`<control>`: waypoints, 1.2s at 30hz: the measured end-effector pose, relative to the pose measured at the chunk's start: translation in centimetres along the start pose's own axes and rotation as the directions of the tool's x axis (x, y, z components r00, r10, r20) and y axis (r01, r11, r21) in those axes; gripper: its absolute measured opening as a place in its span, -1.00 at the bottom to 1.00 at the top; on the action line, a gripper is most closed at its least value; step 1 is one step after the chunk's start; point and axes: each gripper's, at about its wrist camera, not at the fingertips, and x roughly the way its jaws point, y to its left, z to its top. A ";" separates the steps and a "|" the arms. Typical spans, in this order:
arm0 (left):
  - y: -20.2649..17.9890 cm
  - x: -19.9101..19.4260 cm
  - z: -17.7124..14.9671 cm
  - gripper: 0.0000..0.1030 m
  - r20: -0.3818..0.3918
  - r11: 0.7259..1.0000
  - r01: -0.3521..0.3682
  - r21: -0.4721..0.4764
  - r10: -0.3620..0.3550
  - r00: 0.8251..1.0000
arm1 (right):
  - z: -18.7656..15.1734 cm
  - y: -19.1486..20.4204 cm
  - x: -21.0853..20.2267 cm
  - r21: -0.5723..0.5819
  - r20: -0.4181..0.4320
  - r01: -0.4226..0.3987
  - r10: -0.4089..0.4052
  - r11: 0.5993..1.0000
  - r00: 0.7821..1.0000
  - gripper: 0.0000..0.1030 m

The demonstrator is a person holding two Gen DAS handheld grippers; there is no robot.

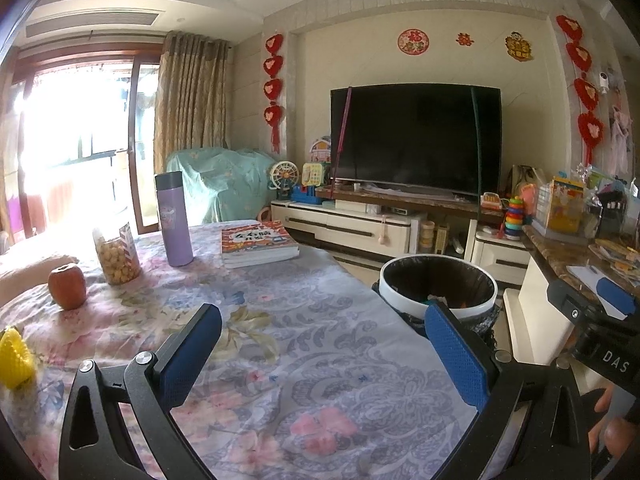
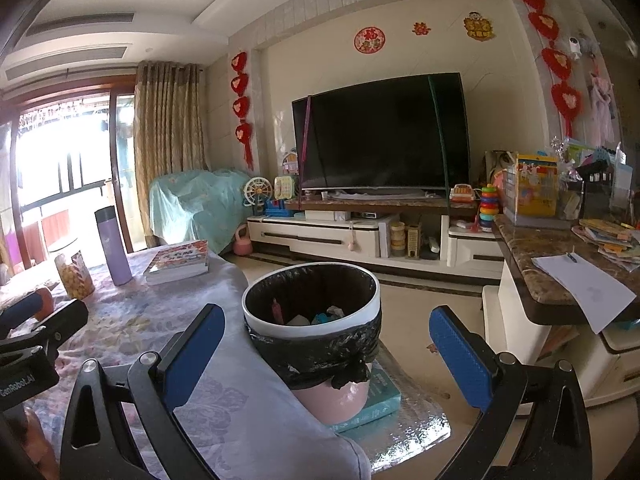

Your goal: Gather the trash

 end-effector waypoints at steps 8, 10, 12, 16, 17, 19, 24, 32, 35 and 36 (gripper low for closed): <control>-0.1 0.0 -0.2 0.99 0.003 1.000 0.005 0.002 -0.005 1.000 | 0.0 0.2 -0.2 -0.005 0.001 0.001 -0.001 1.000 1.000 1.00; -0.1 0.0 -0.2 0.99 0.003 1.000 0.006 0.002 -0.006 1.000 | 0.0 0.2 -0.2 -0.006 0.002 0.001 -0.001 1.000 1.000 1.00; -0.1 0.0 -0.2 0.99 0.002 1.000 0.010 0.002 -0.010 1.000 | 0.0 0.3 -0.2 -0.007 0.004 0.000 0.000 1.000 1.000 1.00; -0.1 0.1 -0.3 0.99 0.005 1.000 0.013 0.005 -0.013 1.000 | 0.0 0.4 -0.3 -0.007 0.006 -0.001 0.001 1.000 1.000 1.00; 0.0 0.1 -0.3 0.99 0.005 1.000 0.014 0.007 -0.014 1.000 | 0.1 0.4 -0.3 -0.006 0.006 -0.003 0.003 1.000 1.000 1.00; 0.0 0.0 -0.4 0.99 0.005 1.000 0.013 0.005 -0.013 1.000 | 0.1 0.5 -0.3 -0.005 0.005 -0.003 0.003 1.000 1.000 1.00; 0.0 0.1 -0.4 0.99 0.003 1.000 0.016 0.003 -0.016 1.000 | 0.1 0.6 -0.3 -0.004 0.006 -0.005 0.005 1.000 1.000 1.00; 0.0 0.2 -0.6 0.99 0.001 1.000 0.021 0.005 -0.021 1.000 | 0.1 0.7 -0.4 -0.003 0.005 -0.007 0.007 1.000 1.000 1.00; 0.1 0.3 -0.6 0.99 -0.001 1.000 0.022 0.004 -0.022 1.000 | 0.2 0.8 -0.4 -0.002 0.007 -0.006 0.006 1.000 1.000 1.00; 0.1 0.3 -0.6 0.99 -0.002 1.000 0.023 0.003 -0.023 1.000 | 0.1 0.7 -0.3 -0.001 0.006 -0.008 0.008 1.000 1.000 1.00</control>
